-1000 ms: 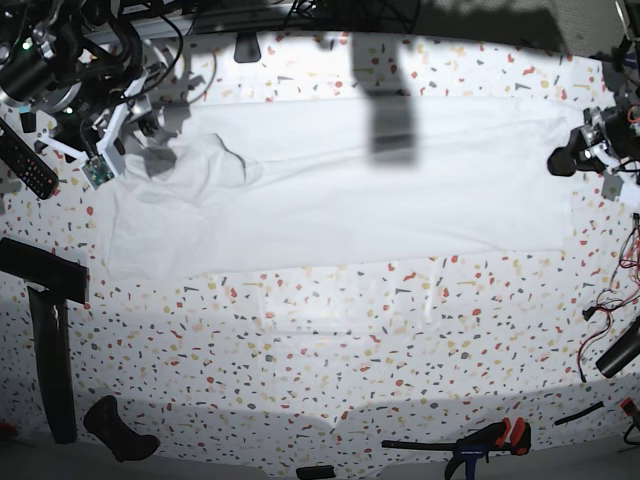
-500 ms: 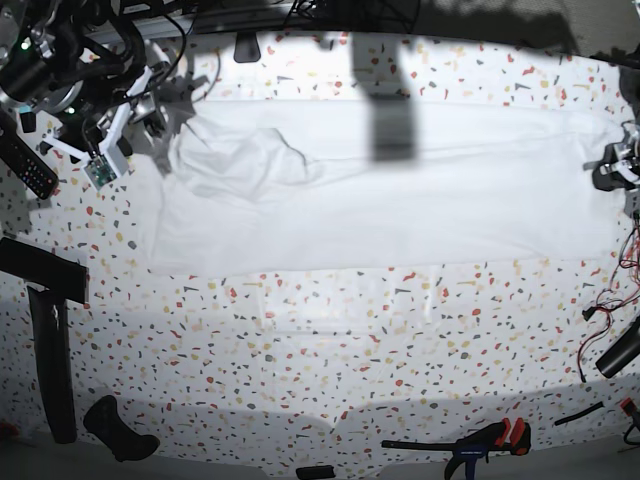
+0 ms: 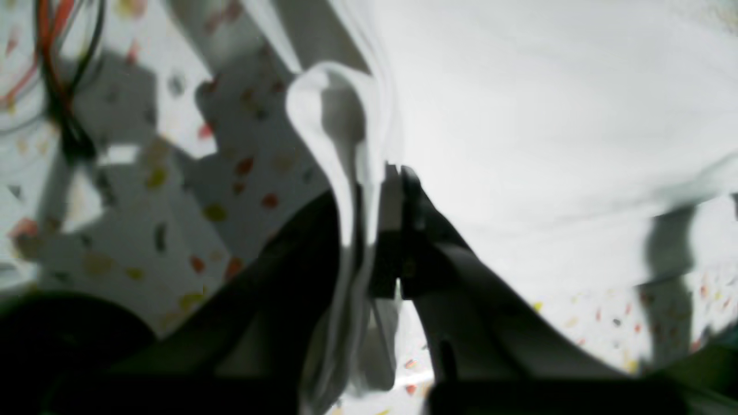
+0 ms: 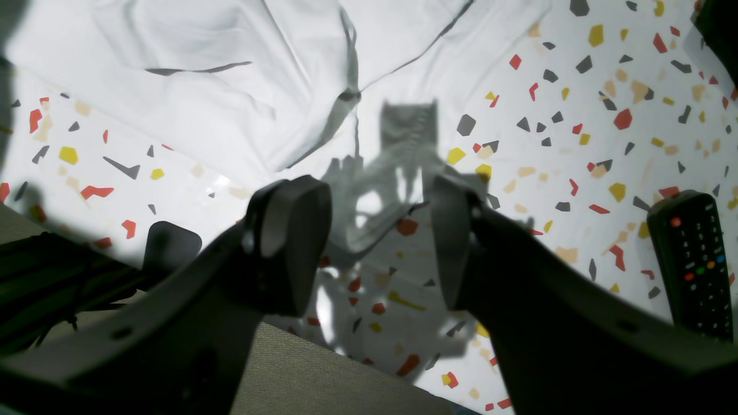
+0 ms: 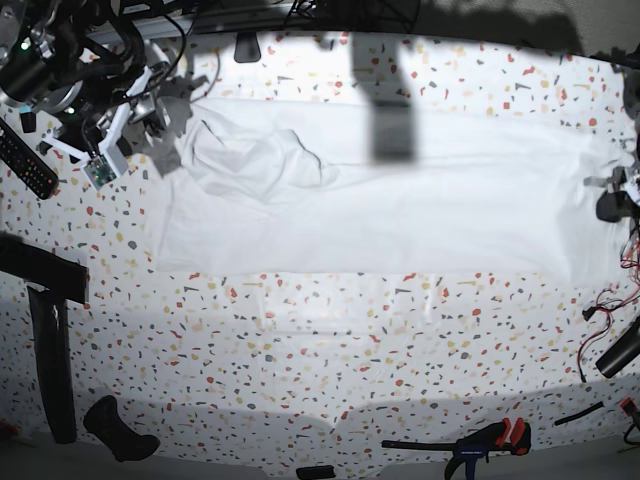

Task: Fold the T-shirt properly
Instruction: 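Lift the strip end with the left gripper and fold it toward the middle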

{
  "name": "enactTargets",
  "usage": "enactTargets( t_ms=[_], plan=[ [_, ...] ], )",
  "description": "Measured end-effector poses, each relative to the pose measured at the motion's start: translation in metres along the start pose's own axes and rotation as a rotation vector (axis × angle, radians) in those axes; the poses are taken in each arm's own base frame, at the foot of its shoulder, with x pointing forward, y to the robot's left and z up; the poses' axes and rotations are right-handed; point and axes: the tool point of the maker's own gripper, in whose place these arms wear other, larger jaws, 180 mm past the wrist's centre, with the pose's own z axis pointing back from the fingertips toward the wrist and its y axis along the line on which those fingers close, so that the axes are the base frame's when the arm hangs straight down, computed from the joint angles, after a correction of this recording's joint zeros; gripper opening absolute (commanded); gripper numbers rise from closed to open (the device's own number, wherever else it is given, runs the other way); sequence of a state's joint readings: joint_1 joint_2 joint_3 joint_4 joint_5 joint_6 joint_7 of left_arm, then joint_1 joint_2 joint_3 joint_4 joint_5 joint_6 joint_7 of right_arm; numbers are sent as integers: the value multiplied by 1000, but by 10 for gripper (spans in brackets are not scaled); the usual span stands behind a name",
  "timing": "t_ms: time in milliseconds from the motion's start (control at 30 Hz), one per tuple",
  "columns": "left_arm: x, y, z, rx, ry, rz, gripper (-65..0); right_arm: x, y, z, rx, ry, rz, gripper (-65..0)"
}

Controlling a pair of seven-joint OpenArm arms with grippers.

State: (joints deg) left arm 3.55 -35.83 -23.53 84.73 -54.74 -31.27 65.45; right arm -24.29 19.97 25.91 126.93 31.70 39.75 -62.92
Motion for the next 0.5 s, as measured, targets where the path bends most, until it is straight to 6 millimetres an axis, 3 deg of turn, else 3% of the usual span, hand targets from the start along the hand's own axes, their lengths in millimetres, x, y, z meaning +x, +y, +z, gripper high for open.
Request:
enactTargets(
  t_ms=[267, 400, 500],
  plan=[
    [15, -97, -2, -148, -103, -111, -650, 0, 0, 0, 0, 0, -1, -334],
    [13, -128, -5, -200, -176, -87, -650, 0, 0, 0, 1, -1, -1, -334],
    [9, -134, -16, -182, -215, -45, -650, 0, 0, 0, 0, 1, 0, -334]
  ],
)
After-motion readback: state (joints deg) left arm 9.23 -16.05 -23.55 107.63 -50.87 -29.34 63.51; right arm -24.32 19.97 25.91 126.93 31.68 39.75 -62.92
